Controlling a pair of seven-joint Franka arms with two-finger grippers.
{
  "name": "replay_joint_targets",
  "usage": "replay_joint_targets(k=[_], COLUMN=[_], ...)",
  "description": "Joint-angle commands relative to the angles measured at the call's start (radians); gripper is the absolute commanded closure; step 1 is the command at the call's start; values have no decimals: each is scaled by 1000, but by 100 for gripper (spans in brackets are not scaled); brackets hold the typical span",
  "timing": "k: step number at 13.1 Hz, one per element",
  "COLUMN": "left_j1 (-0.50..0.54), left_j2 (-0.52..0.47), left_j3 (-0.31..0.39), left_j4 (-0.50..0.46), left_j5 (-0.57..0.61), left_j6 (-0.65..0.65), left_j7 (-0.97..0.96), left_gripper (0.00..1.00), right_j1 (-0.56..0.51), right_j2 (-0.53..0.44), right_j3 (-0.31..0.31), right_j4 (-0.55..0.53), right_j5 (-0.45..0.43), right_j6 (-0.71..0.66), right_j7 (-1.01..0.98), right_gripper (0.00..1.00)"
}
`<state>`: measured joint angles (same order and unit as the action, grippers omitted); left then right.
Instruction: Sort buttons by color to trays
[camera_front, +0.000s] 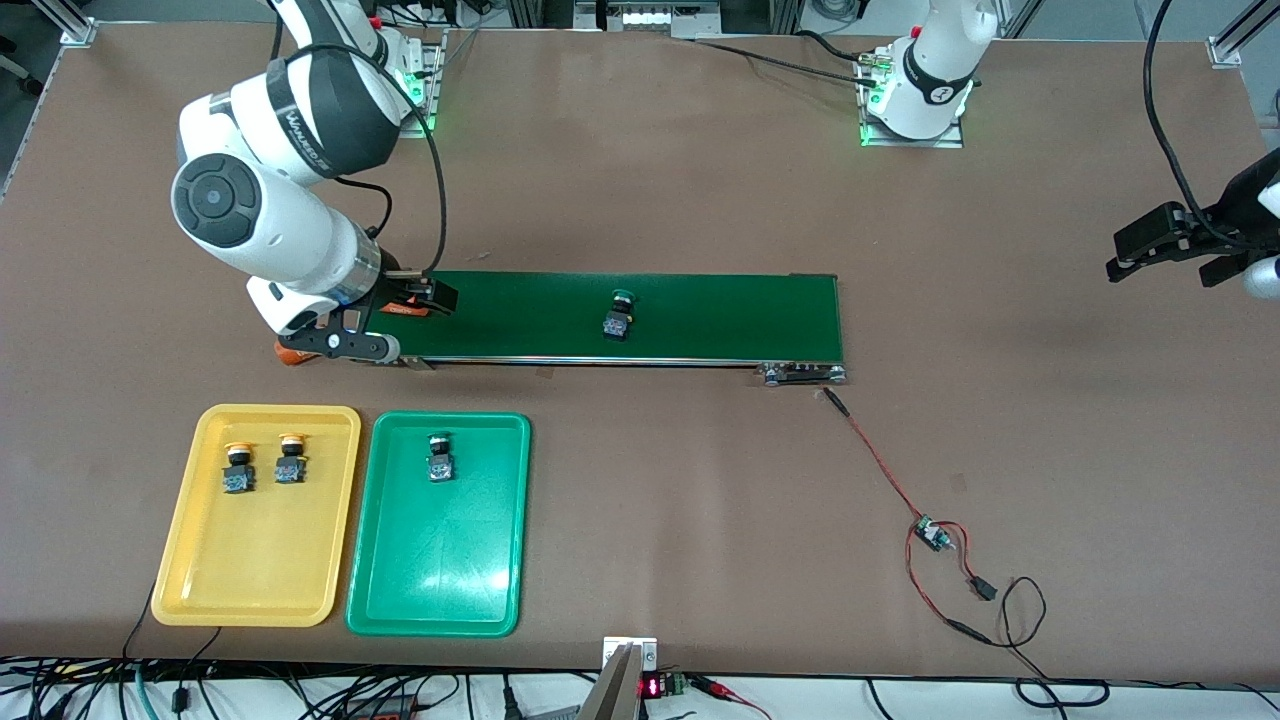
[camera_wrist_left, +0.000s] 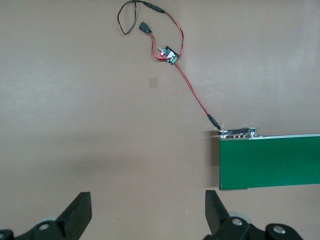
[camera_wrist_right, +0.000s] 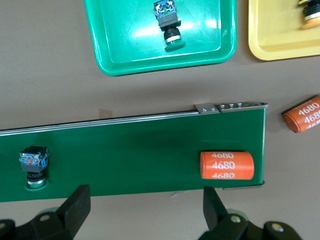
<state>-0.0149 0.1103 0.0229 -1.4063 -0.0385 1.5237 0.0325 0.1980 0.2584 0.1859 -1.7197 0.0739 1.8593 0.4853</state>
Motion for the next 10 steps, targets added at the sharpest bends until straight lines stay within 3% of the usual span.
replay_joint_targets(k=[1,6,10], left_j1=[-2,-2,0], left_j2=[-27,-29,-51], left_j3=[-3,-1,-1], left_j4=[-22,-22,-59], left_j5=[20,17,12], left_j6=[-5,27,18], left_j7=[9,4,-13], left_gripper=[0,0,0], right_j1=[41,80,72], right_j2=[27,15,-122], right_j3=[-6,-13,-11], right_j4=[-11,-124,-354], right_j5=[1,4,3], right_j6=[67,257,441], right_j7=[15,16,6], right_gripper=[0,0,0])
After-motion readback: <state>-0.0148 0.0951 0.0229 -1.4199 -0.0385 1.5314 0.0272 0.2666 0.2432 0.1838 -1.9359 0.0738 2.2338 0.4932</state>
